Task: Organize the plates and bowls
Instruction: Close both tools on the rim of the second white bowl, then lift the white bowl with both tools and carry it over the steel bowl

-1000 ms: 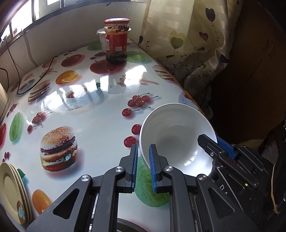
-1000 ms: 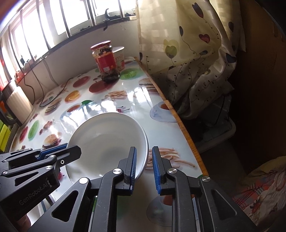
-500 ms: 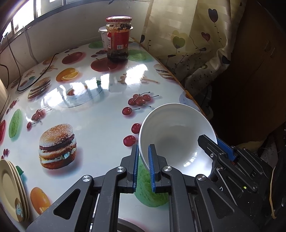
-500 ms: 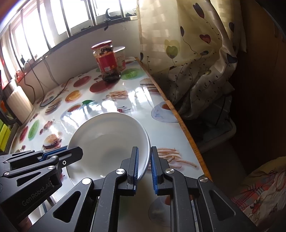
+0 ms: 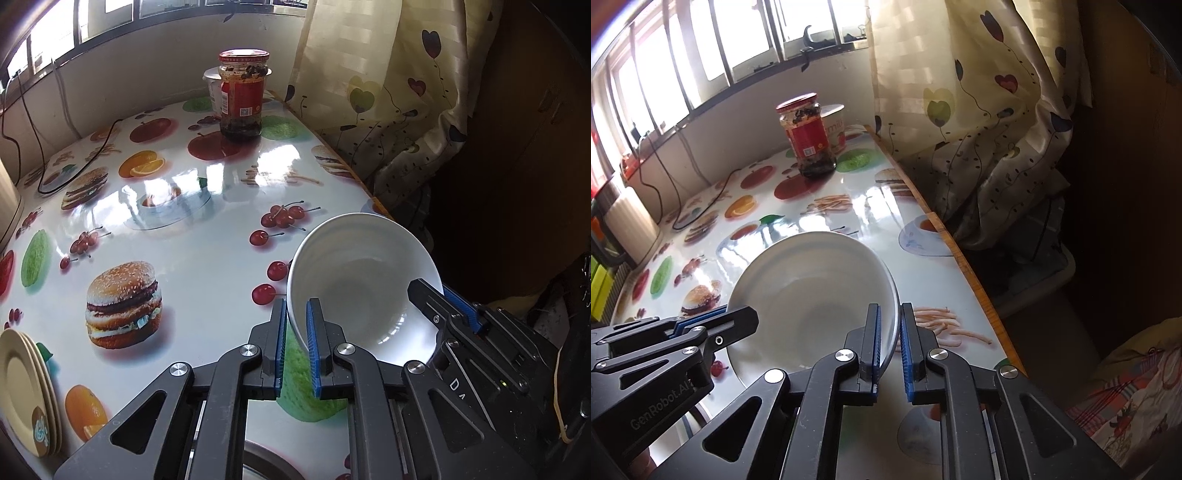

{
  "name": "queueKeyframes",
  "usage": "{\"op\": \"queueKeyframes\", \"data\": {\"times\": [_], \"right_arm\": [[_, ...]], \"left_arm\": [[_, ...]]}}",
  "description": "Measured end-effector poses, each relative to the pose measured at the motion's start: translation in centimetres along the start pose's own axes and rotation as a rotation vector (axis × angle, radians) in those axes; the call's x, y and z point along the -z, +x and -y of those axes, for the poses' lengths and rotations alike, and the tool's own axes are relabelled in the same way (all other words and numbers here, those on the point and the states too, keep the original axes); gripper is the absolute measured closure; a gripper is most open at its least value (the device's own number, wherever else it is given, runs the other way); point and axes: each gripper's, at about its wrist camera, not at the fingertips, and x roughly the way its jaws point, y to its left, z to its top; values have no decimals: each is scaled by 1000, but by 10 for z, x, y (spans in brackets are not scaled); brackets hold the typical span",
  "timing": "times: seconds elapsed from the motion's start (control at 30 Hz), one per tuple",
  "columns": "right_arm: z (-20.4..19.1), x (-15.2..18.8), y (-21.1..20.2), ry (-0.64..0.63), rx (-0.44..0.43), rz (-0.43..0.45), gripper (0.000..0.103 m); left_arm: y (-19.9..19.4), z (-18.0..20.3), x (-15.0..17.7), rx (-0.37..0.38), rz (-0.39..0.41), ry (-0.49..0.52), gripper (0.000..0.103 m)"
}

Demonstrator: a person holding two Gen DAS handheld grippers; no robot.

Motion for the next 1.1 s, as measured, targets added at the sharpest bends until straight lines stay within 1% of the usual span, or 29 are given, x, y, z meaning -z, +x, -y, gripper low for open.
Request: {"op": "queueKeyframes", "data": {"times": [0.5,1.1], "right_arm": [[-18,2,-39,-13,-12,61,92],[-49,19,-87,-42,-31,118,92]], "left_arm": [[-35,-7,9,22,48,-12,92],[-82,-26,37,34,107,-41,92]]}}
